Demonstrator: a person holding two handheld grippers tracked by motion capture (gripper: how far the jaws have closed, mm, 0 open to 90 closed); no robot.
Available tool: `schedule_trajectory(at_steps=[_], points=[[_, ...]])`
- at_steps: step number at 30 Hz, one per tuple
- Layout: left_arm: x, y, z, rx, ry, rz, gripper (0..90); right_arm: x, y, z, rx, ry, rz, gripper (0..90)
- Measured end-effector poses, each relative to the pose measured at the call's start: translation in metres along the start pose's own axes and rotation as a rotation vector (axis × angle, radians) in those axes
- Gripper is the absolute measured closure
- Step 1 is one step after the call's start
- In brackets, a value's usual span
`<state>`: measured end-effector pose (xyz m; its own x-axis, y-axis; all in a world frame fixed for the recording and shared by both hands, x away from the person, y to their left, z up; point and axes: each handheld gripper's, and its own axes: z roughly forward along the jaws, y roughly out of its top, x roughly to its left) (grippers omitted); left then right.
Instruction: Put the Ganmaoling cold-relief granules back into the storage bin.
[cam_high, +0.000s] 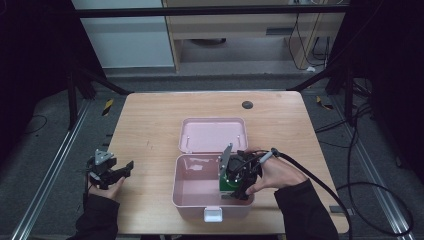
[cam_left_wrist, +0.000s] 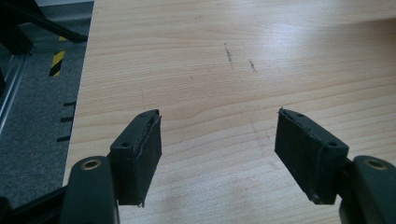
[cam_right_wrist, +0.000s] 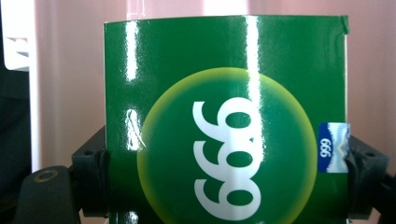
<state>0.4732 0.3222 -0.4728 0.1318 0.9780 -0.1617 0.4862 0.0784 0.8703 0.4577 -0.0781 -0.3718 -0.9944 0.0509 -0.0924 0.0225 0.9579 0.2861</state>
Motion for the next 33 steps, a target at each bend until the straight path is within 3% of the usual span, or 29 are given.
schedule_trajectory(at_steps=[9,15,21,24,27,30,32,33], points=[[0.000,0.000,0.000,0.000,0.000,0.001,30.9,-0.001,0.001,0.011,0.019,0.001,-0.009,14.9],[0.000,0.000,0.001,0.004,0.001,0.003,30.8,-0.005,-0.007,0.020,0.022,0.004,0.029,12.6],[0.000,0.000,0.001,0.002,0.000,0.001,30.8,-0.005,-0.008,0.012,-0.008,-0.017,0.040,11.8],[0.000,0.000,0.000,0.002,0.000,0.001,30.8,-0.004,-0.008,0.001,-0.061,-0.043,0.041,12.1],[-0.001,0.000,0.000,0.001,-0.001,0.000,30.8,-0.004,-0.010,-0.012,-0.135,-0.069,0.074,12.9],[-0.001,0.000,0.000,0.002,-0.002,0.002,31.0,-0.004,-0.015,-0.026,-0.221,-0.137,0.105,13.4],[-0.001,0.000,0.000,0.002,-0.003,0.001,31.1,-0.004,-0.016,-0.028,-0.240,-0.154,0.115,13.3],[-0.001,0.000,0.000,0.002,-0.004,0.001,31.3,-0.004,-0.020,-0.035,-0.276,-0.202,0.130,13.1]])
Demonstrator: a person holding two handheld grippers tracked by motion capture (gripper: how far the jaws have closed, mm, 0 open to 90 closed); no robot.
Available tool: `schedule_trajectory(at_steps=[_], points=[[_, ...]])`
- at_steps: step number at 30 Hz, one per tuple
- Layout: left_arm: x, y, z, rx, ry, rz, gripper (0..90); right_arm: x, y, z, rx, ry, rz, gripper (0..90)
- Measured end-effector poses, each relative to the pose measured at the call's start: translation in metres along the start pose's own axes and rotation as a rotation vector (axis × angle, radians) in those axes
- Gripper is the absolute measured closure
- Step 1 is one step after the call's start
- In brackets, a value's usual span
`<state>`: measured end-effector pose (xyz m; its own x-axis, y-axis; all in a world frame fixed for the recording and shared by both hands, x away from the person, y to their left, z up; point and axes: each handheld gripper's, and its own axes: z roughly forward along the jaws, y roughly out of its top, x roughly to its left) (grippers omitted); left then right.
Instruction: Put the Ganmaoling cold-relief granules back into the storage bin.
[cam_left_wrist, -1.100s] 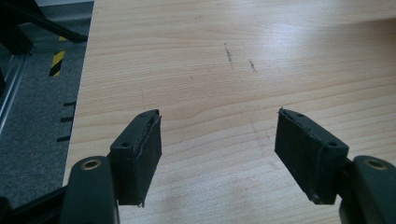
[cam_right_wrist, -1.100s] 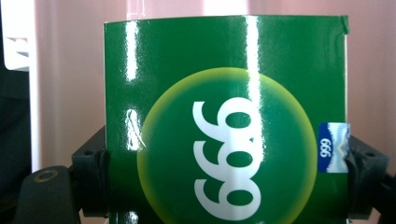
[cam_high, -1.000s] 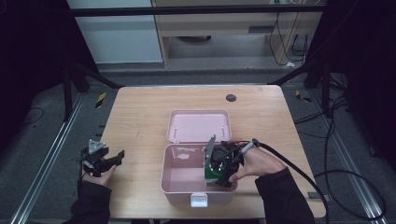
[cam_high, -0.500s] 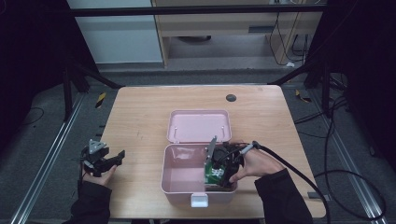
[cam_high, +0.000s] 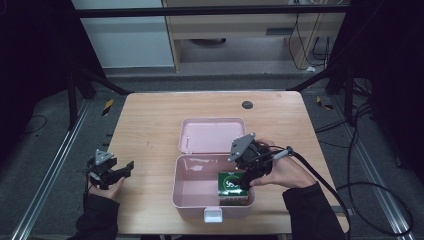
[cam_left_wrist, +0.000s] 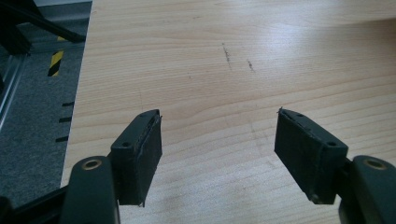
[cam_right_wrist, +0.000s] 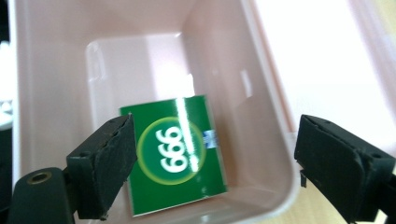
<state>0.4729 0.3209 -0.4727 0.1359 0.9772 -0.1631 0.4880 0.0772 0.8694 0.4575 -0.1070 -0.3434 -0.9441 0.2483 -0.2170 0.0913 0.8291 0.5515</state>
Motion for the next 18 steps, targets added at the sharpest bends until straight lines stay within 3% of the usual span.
schedule_trajectory(at_steps=[6,7,9,13,16,17,18], points=[[0.000,0.000,0.000,0.001,-0.001,-0.001,32.0,-0.001,-0.002,-0.013,-0.065,-0.085,0.025,11.3],[0.000,0.000,0.000,0.002,-0.001,0.000,32.0,-0.002,-0.005,-0.020,-0.104,-0.133,0.051,11.2],[0.000,0.000,0.000,0.000,-0.002,0.000,32.1,-0.003,-0.009,-0.025,-0.160,-0.159,0.089,11.8],[0.000,0.000,0.000,0.000,-0.002,-0.001,32.1,-0.006,-0.021,-0.035,-0.215,-0.228,0.159,10.4],[0.000,0.000,0.000,0.000,-0.002,-0.002,32.1,-0.007,-0.027,-0.040,-0.246,-0.242,0.193,9.7],[-0.001,0.000,0.000,0.000,-0.003,-0.002,32.1,-0.007,-0.037,-0.044,-0.289,-0.277,0.247,9.0],[-0.001,0.000,0.000,0.001,-0.003,0.000,32.1,-0.008,-0.040,-0.046,-0.295,-0.284,0.265,8.7]])
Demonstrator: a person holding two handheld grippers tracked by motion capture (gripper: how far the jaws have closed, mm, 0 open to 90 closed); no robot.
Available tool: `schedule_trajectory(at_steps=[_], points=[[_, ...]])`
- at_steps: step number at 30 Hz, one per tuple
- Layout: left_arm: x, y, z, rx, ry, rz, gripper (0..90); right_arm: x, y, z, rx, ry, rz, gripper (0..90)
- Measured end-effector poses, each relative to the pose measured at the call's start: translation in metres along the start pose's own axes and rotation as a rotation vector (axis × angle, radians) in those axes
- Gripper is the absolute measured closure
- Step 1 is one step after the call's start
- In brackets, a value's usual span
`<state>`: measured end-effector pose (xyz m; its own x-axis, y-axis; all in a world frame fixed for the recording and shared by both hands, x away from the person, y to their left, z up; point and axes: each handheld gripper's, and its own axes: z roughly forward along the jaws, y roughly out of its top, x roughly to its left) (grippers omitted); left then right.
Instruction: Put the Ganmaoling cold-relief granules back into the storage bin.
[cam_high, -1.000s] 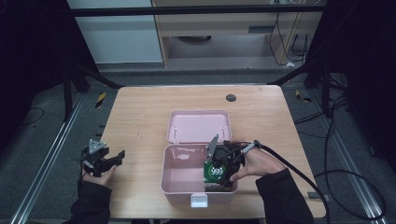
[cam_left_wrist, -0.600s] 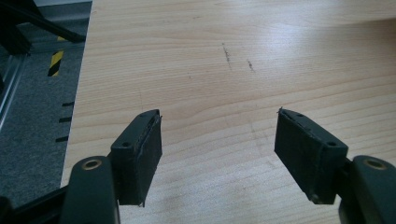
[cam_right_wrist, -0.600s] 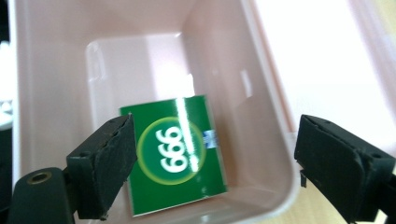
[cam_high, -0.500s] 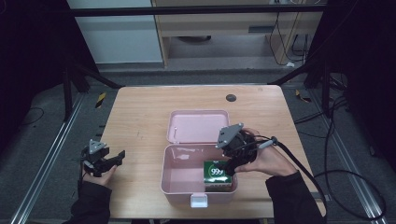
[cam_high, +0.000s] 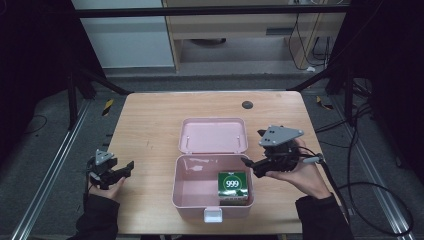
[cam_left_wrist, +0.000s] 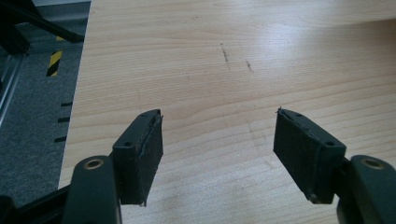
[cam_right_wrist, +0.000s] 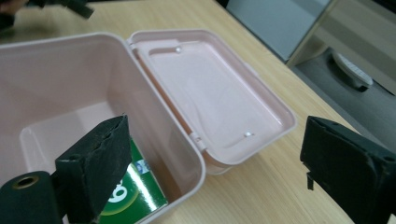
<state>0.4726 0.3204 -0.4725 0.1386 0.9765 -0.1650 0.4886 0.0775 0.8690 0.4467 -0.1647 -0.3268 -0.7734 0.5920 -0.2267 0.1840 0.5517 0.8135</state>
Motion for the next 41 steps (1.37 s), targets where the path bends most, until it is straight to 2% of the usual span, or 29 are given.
schedule_trajectory(at_steps=[5,11,14,16,17,18,19,27,32,41], points=[[0.000,0.000,0.000,-0.001,-0.001,-0.001,32.1,-0.009,-0.018,-0.009,-0.049,-0.065,0.092,8.3],[-0.001,0.000,0.000,-0.003,0.000,0.001,32.1,-0.015,-0.041,-0.014,-0.065,-0.136,0.173,8.0],[-0.001,0.000,-0.001,-0.008,0.001,-0.001,32.1,-0.020,-0.052,-0.014,-0.079,-0.192,0.234,7.6],[-0.001,0.000,-0.001,-0.015,0.002,-0.004,32.1,-0.025,-0.062,-0.015,-0.104,-0.232,0.305,7.6],[-0.001,0.000,-0.001,-0.015,0.002,-0.004,32.1,-0.025,-0.062,-0.015,-0.104,-0.232,0.305,7.6],[-0.001,0.000,-0.001,-0.021,0.001,-0.006,32.1,-0.030,-0.073,-0.014,-0.127,-0.257,0.362,8.0],[-0.001,0.000,-0.001,-0.022,0.001,-0.006,32.1,-0.032,-0.078,-0.013,-0.113,-0.253,0.379,7.5],[-0.002,0.000,-0.001,-0.022,0.001,-0.003,31.5,-0.045,-0.116,0.002,-0.049,-0.324,0.436,7.1],[-0.002,-0.002,0.001,-0.017,0.005,0.003,31.1,-0.051,-0.135,0.008,-0.017,-0.348,0.476,7.0],[-0.002,-0.005,0.004,-0.011,0.008,0.012,29.4,-0.058,-0.162,0.013,0.034,-0.388,0.512,6.7]])
